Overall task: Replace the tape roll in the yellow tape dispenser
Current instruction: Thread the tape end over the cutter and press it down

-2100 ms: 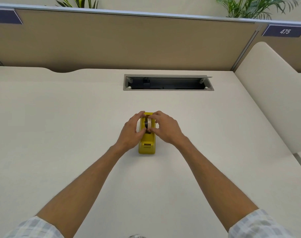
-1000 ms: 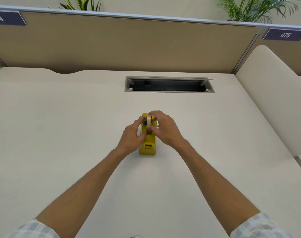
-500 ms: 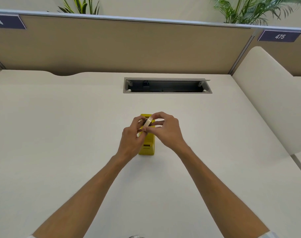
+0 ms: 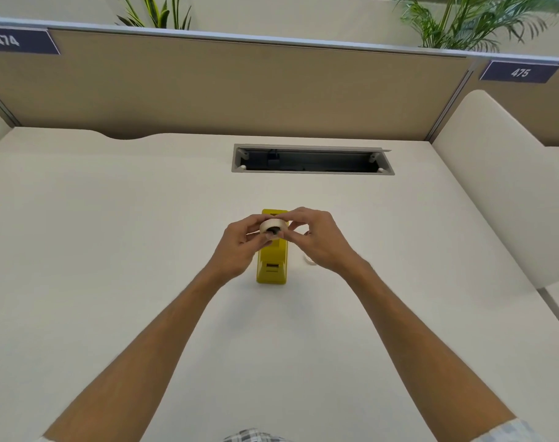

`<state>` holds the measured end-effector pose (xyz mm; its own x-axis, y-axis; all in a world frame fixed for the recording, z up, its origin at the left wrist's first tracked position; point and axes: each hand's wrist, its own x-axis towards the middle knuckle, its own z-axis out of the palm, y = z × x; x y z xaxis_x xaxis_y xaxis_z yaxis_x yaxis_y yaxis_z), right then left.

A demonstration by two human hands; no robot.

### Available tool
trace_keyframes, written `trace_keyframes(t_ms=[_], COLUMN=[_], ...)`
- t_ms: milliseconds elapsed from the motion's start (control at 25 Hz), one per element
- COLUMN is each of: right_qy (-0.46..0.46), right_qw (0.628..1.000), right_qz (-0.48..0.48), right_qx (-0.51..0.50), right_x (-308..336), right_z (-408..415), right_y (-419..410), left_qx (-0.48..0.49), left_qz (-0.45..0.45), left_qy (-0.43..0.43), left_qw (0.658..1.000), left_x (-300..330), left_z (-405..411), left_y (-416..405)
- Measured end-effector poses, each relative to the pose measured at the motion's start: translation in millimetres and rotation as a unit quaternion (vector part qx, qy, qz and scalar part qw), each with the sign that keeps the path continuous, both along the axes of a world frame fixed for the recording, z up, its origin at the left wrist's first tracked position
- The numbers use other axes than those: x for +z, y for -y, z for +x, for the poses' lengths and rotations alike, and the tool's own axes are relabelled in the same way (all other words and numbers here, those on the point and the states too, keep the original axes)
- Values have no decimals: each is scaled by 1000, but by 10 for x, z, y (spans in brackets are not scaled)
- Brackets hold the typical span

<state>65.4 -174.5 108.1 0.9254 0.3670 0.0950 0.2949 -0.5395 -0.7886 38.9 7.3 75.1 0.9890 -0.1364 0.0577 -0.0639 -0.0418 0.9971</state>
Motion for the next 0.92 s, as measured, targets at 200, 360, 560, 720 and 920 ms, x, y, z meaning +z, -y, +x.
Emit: trace_keyframes(t_ms=[200, 360, 560, 720, 920], right_qy=[8, 34, 21, 15, 40], right_qw=[998, 991, 976, 970, 954], right_qz=[32, 53, 83, 30, -82], right_qx=[-48, -115, -198, -239, -285], right_x=[-68, -147, -215, -206, -212], right_z=[-25, -86, -174, -143, -72], right_y=[-12, -102, -282, -361, -443], left_qx=[-2, 106, 135, 124, 104], left_qz=[-21, 54, 122, 176, 187], left_qy=[-62, -18, 64, 68, 57], left_qw=[998, 993, 981, 974, 975], left_x=[58, 34, -62, -112, -179], left_z=[25, -5, -11, 96, 249], left_y=[-34, 116, 273, 260, 198])
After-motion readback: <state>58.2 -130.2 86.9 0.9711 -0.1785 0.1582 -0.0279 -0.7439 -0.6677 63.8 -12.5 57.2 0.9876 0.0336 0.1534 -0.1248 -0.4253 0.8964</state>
